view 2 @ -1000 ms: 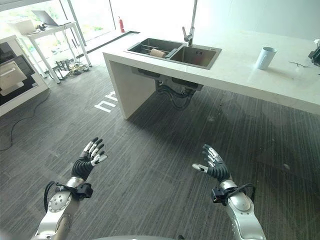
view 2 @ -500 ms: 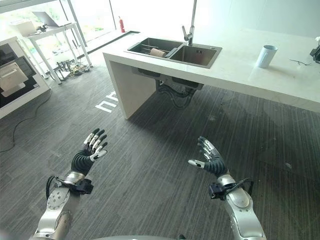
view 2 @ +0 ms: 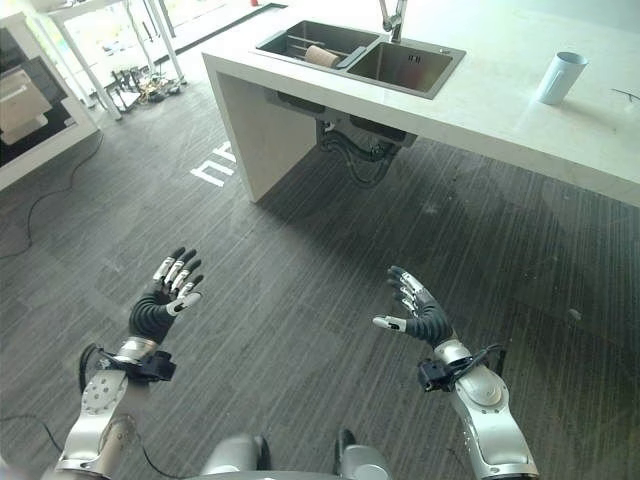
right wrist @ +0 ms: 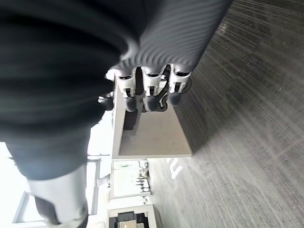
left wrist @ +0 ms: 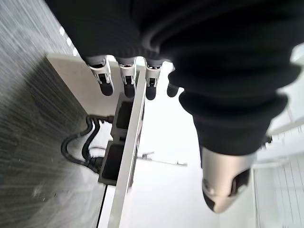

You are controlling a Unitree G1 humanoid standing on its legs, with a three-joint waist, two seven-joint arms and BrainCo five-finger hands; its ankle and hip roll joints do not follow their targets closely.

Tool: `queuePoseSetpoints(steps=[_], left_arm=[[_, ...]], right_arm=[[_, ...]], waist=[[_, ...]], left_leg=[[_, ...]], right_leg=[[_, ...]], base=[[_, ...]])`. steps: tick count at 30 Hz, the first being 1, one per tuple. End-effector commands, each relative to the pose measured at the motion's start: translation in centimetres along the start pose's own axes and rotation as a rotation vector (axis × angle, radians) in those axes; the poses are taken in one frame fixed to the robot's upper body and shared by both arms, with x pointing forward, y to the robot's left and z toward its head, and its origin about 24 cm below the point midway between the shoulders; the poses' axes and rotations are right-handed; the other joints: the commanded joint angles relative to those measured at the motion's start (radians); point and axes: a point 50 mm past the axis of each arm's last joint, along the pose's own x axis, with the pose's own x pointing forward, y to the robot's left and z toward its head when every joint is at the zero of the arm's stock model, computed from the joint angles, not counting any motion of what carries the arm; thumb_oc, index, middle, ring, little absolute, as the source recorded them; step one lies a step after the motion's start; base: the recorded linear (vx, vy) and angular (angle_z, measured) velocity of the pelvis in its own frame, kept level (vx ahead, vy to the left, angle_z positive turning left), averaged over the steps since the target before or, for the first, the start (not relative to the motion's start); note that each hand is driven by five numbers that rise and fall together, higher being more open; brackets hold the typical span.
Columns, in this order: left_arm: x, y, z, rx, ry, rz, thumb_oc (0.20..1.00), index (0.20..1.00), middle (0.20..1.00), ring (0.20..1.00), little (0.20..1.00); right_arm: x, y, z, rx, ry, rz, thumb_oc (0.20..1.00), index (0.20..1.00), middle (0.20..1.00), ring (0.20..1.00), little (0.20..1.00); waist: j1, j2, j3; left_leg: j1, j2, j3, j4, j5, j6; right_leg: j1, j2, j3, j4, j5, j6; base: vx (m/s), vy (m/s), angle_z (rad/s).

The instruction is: Place the dishes in the dishwasher.

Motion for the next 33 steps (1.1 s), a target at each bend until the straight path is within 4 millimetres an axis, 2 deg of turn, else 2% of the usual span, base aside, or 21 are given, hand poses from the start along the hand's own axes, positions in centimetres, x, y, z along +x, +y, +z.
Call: queuePoseSetpoints(steps=[1,3,4,5,6,7,8,9,12,14,16,18,20,21,23,25,26,27,29,32,33], left_arm=[[0.5,-0.1,2.8,-0.015,-0.17,-0.006,1.0,1.0,1.0,1.0,1.0],[0.3,-0.2,2.7,-0.046,-0.172,0.003,1.0,1.0,1.0,1.0,1.0],[0.2,-0.1,2.7,-0.048,-0.174,0.006,1.0,1.0,1.0,1.0,1.0],[-0.1,-0.1,2.6,-0.053,-0.181,0.013,1.0,1.0,1.0,1.0,1.0],[-0.3,0.0,2.6,-0.056,-0.184,0.017,1.0,1.0,1.0,1.0,1.0],[-0.6,0.1,2.9,-0.046,-0.19,0.029,1.0,1.0,1.0,1.0,1.0],[-0.6,0.1,2.9,-0.044,-0.191,0.028,1.0,1.0,1.0,1.0,1.0],[-0.3,0.2,3.1,-0.028,-0.191,0.02,1.0,1.0,1.0,1.0,1.0],[0.0,0.1,3.5,-0.001,-0.19,-0.014,1.0,1.0,1.0,1.0,1.0],[0.3,0.2,3.9,0.019,-0.186,-0.04,1.0,1.0,1.0,1.0,1.0],[0.3,0.2,3.9,0.027,-0.176,-0.051,1.0,1.0,1.0,1.0,1.0],[0.3,0.1,3.8,0.025,-0.16,-0.067,1.0,1.0,1.0,1.0,1.0],[0.3,0.0,3.8,0.031,-0.148,-0.095,1.0,1.0,1.0,1.0,1.0],[0.4,-0.5,3.6,0.02,-0.159,-0.098,1.0,1.0,1.0,1.0,1.0],[0.6,-0.7,3.8,0.01,-0.159,-0.112,1.0,1.0,1.0,1.0,1.0],[0.9,-1.0,4.0,0.008,-0.166,-0.134,1.0,1.0,1.0,1.0,1.0],[0.9,-1.0,4.2,0.026,-0.168,-0.129,1.0,1.0,1.0,1.0,1.0],[0.9,-1.0,4.2,0.027,-0.167,-0.127,1.0,1.0,1.0,1.0,1.0],[1.1,-1.3,3.7,0.024,-0.142,-0.133,1.0,1.0,1.0,1.0,1.0],[1.2,-2.0,3.1,0.018,-0.122,-0.168,1.0,1.0,1.0,1.0,1.0],[1.2,-2.0,3.1,0.018,-0.123,-0.168,1.0,1.0,1.0,1.0,1.0]], right_arm=[[0.6,0.1,2.5,-0.04,-0.147,0.032,1.0,1.0,1.0,1.0,1.0],[0.3,0.2,2.5,-0.054,-0.15,0.042,1.0,1.0,1.0,1.0,1.0],[0.2,0.2,2.4,-0.059,-0.15,0.045,1.0,1.0,1.0,1.0,1.0],[-0.2,0.0,2.3,-0.071,-0.151,0.05,1.0,1.0,1.0,1.0,1.0],[-0.3,-0.1,2.3,-0.074,-0.151,0.052,1.0,1.0,1.0,1.0,1.0],[-0.6,-0.3,2.5,-0.061,-0.151,0.06,1.0,1.0,1.0,1.0,1.0],[-0.7,-0.3,2.5,-0.058,-0.15,0.06,1.0,1.0,1.0,1.0,1.0],[-0.7,-0.4,2.5,-0.047,-0.147,0.052,1.0,1.0,1.0,1.0,1.0],[-0.6,-0.5,2.6,-0.023,-0.145,0.03,1.0,1.0,1.0,1.0,1.0],[-0.3,-0.2,2.7,0.0,-0.157,0.014,1.0,1.0,1.0,1.0,1.0],[0.1,0.1,2.8,0.015,-0.166,0.004,1.0,1.0,1.0,1.0,1.0],[0.2,0.3,2.8,0.032,-0.17,-0.022,1.0,1.0,1.0,1.0,1.0],[0.1,0.5,2.5,0.045,-0.167,-0.045,1.0,1.0,1.0,1.0,1.0],[0.1,1.0,2.3,0.041,-0.155,-0.033,1.0,1.0,1.0,1.0,1.0],[0.0,0.8,2.2,0.038,-0.145,-0.041,1.0,1.0,1.0,1.0,1.0],[-0.3,0.3,2.2,0.029,-0.141,-0.051,1.0,1.0,1.0,1.0,1.0],[-0.6,-0.3,2.3,0.022,-0.145,-0.049,1.0,1.0,1.0,1.0,1.0],[-0.6,-0.3,2.3,0.022,-0.145,-0.049,1.0,1.0,1.0,1.0,1.0],[-0.9,-1.1,2.4,0.021,-0.137,-0.072,1.0,1.0,1.0,1.0,1.0],[-0.8,-1.3,2.4,0.027,-0.133,-0.104,1.0,1.0,1.0,1.0,1.0],[-0.8,-1.3,2.4,0.027,-0.135,-0.103,1.0,1.0,1.0,1.0,1.0]], waist=[[-0.018,0.027,-0.032],[-0.012,0.053,-0.029],[-0.01,0.057,-0.029],[0.002,0.068,-0.026],[0.005,0.069,-0.028],[0.009,0.06,-0.043],[0.008,0.058,-0.045],[0.01,0.049,-0.053],[0.032,0.032,-0.072],[0.056,0.013,-0.091],[0.073,0.005,-0.103],[0.087,0.004,-0.112],[0.081,0.022,-0.114],[0.045,0.049,-0.099],[0.031,0.053,-0.094],[0.019,0.046,-0.08],[-0.002,0.039,-0.062],[-0.003,0.04,-0.061],[-0.041,0.034,-0.051],[-0.069,0.035,-0.053],[-0.072,0.035,-0.056]], left_leg=[[0.115,0.024,0.096,-0.287,-0.012,-0.003],[0.136,0.041,0.108,-0.495,0.079,-0.024],[0.138,0.044,0.104,-0.522,0.098,-0.027],[0.127,0.052,0.064,-0.56,0.151,-0.041],[0.127,0.054,0.063,-0.558,0.148,-0.042],[0.142,0.049,0.076,-0.557,0.098,-0.026],[0.144,0.046,0.081,-0.554,0.089,-0.023],[0.144,0.024,0.088,-0.535,0.047,-0.004],[0.141,-0.018,0.057,-0.518,0.006,0.025],[0.153,-0.065,0.023,-0.512,-0.017,0.058],[0.162,-0.097,0.006,-0.506,-0.034,0.081],[0.172,-0.13,-0.011,-0.497,-0.055,0.104],[0.198,-0.146,-0.024,-0.497,-0.078,0.125],[0.267,-0.155,-0.049,-0.533,-0.092,0.134],[0.282,-0.161,-0.076,-0.548,-0.081,0.129],[0.315,-0.17,-0.093,-0.561,-0.087,0.121],[0.348,-0.161,-0.081,-0.57,-0.103,0.106],[0.351,-0.159,-0.08,-0.571,-0.105,0.105],[0.391,-0.166,-0.089,-0.576,-0.138,0.096],[0.439,-0.167,-0.091,-0.576,-0.186,0.107],[0.445,-0.166,-0.086,-0.576,-0.194,0.109]], right_leg=[[0.185,0.063,-0.021,-0.176,-0.015,0.05],[0.22,0.071,-0.033,-0.187,-0.034,0.059],[0.229,0.073,-0.031,-0.189,-0.038,0.059],[0.257,0.083,-0.019,-0.183,-0.062,0.056],[0.263,0.08,-0.021,-0.176,-0.073,0.055],[0.27,0.051,-0.028,-0.143,-0.093,0.068],[0.272,0.045,-0.029,-0.138,-0.096,0.071],[0.281,0.019,-0.029,-0.117,-0.105,0.088],[0.299,-0.029,-0.038,-0.095,-0.111,0.124],[0.3,-0.081,-0.051,-0.061,-0.076,0.168],[0.289,-0.116,-0.064,-0.004,-0.036,0.19],[0.263,-0.154,-0.063,0.132,0.05,0.192],[0.185,-0.154,-0.046,0.331,0.109,0.186],[0.006,-0.071,-0.007,0.479,0.07,0.15],[-0.018,-0.001,-0.026,0.391,0.002,0.133],[-0.036,0.003,-0.1,0.252,-0.012,0.125],[-0.071,-0.005,-0.134,0.141,0.02,0.134],[-0.069,-0.003,-0.136,0.131,0.024,0.135],[-0.123,-0.007,-0.095,-0.051,0.114,0.164],[-0.169,-0.041,-0.063,-0.148,0.221,0.184],[-0.162,-0.041,-0.064,-0.157,0.218,0.186]], base=[[0.29,0.207,0.2],[0.31,0.251,0.25],[0.37,0.284,0.3],[0.37,0.273,0.25],[0.66,0.507,0.01],[0.52,0.409,-0.33],[0.59,0.472,-0.51],[0.36,0.289,-0.56],[0.4,0.317,-0.26],[0.44,0.392,0.19],[0.34,0.355,0.53],[0.32,0.384,0.35],[0.32,0.428,0.56],[0.33,0.414,0.78],[0.27,0.207,0.08],[0.24,0.021,0.27],[0.18,-0.026,0.39],[0.24,-0.07,0.15],[0.28,-0.111,0.22],[0.3,-0.139,0.51],[0.34,-0.207,0.37]])
